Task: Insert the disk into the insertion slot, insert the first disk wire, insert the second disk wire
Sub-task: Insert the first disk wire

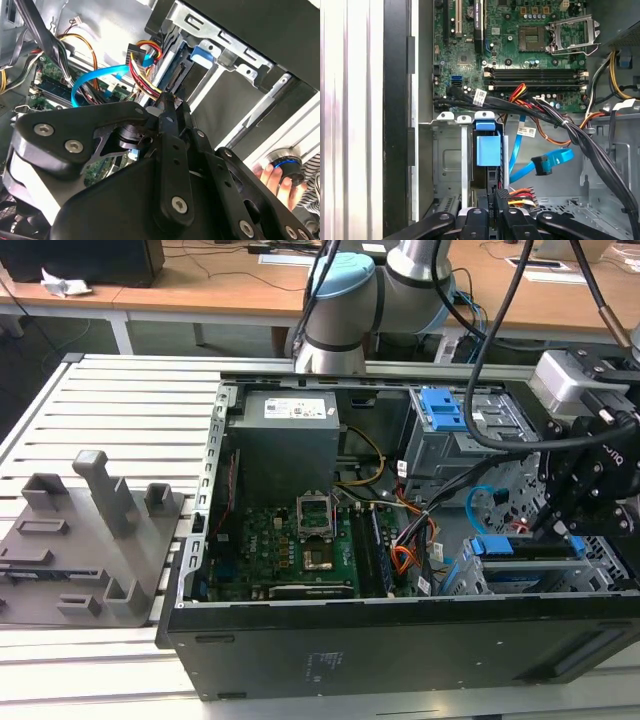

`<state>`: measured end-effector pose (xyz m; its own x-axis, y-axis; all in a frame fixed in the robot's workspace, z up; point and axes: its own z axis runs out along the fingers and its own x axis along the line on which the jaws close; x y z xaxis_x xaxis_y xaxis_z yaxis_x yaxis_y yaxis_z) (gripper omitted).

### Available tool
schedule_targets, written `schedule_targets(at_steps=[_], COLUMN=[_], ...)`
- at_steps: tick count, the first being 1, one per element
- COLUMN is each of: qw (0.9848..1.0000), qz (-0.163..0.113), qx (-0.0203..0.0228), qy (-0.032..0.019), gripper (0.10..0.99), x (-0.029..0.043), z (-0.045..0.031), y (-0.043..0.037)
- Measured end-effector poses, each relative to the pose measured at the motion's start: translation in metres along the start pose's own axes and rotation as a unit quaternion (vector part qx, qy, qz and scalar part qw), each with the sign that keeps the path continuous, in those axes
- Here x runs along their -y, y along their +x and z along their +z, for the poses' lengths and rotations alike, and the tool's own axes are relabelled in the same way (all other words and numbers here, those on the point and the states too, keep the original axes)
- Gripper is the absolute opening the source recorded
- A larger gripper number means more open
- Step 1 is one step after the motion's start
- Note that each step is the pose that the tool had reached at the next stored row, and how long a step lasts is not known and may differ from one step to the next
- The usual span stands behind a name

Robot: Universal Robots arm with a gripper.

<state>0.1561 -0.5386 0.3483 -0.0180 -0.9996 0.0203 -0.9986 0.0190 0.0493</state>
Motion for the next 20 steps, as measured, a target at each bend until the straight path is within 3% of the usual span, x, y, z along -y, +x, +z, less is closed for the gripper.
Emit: schedule_targets(at_steps=[9, 16, 20], qw=[1.0, 1.0, 0.9999], qz=[0.0, 0.0, -0.001], qx=[0.0075, 0.0083, 0.0114], qy=[-0.0005, -0.0006, -0.0007], gripper=[0.176, 0.176, 0.176], x=[0.0052, 0.01, 0.0104], z=[0.0041, 0.0057, 0.0086], y=[-0.003, -0.0035, -0.0036])
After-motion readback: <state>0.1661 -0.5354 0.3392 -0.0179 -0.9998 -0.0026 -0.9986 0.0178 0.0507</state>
